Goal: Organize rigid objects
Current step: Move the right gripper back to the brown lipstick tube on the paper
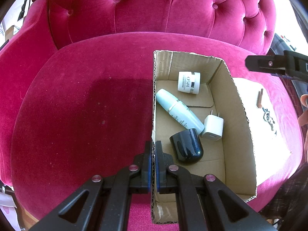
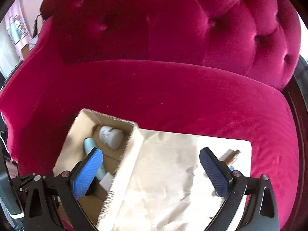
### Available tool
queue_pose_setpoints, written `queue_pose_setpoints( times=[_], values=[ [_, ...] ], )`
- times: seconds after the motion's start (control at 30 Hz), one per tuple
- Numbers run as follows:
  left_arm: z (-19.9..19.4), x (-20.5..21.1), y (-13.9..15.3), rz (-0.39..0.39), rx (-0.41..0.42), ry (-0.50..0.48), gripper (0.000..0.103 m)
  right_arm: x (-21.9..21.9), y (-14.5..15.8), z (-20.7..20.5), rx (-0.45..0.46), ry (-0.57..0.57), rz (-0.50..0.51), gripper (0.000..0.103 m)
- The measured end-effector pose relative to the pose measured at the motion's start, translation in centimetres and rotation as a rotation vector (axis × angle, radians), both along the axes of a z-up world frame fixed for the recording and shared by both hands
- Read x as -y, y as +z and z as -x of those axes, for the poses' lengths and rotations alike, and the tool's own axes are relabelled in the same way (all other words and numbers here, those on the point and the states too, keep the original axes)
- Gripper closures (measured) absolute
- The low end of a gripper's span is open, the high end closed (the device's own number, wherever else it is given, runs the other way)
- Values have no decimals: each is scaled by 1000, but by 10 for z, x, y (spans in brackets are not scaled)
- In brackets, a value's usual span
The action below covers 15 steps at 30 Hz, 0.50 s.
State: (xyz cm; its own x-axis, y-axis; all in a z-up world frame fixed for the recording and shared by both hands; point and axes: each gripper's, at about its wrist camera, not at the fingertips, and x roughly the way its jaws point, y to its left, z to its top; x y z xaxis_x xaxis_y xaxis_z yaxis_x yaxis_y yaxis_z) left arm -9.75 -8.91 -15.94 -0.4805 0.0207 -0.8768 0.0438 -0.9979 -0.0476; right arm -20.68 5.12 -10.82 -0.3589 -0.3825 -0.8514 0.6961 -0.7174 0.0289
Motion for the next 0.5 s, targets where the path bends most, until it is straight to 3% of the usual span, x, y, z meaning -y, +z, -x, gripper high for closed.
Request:
queue_pose_setpoints(
  times=[0.5],
  values=[
    [-3, 1, 2, -2, 1, 2, 100, -43, -1, 50, -5, -152, -31, 0]
  ],
)
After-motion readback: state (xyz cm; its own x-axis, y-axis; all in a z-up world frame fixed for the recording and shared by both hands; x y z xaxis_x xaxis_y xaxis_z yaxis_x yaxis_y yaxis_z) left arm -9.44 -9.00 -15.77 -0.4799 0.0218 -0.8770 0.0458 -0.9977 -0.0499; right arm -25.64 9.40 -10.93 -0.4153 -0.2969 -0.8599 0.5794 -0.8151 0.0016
